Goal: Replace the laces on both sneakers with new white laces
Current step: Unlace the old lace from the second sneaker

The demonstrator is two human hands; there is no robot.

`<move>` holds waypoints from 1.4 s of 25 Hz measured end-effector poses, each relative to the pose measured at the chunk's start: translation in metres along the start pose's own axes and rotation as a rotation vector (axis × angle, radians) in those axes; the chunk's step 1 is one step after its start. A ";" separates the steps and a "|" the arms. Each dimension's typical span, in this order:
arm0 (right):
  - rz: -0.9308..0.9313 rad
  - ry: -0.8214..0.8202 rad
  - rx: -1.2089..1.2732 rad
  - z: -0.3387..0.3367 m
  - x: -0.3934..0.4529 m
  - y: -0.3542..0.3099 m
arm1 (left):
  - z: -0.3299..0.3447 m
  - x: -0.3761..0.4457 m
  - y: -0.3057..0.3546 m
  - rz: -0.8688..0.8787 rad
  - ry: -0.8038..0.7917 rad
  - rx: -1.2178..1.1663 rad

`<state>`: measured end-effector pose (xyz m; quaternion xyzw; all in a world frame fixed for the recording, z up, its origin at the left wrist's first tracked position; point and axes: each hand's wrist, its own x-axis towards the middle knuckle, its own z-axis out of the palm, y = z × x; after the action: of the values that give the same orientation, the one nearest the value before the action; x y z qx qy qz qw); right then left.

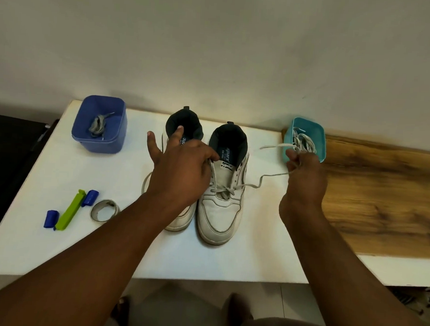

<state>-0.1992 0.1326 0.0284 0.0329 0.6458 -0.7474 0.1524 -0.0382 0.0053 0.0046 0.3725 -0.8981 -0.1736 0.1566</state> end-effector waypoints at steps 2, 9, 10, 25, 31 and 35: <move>0.028 0.006 0.118 0.003 0.001 0.000 | 0.001 -0.001 -0.001 0.005 -0.008 0.002; -0.186 0.217 -0.237 -0.003 0.012 0.017 | 0.008 0.001 0.000 0.010 -0.026 0.029; -0.295 0.101 -0.304 -0.003 0.009 0.021 | 0.008 0.001 -0.001 0.009 -0.020 0.021; -0.659 -0.666 -1.188 0.008 -0.023 0.034 | 0.006 0.001 0.001 0.043 -0.130 0.033; -0.674 -0.700 -1.246 -0.001 -0.009 0.027 | 0.007 -0.004 0.004 0.131 -0.186 0.151; -0.640 -0.581 -1.146 -0.001 -0.009 0.027 | 0.009 -0.004 0.006 0.099 -0.133 0.092</move>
<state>-0.1834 0.1318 0.0045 -0.4434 0.8481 -0.2773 0.0849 -0.0424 0.0138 -0.0019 0.3222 -0.9308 -0.1489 0.0876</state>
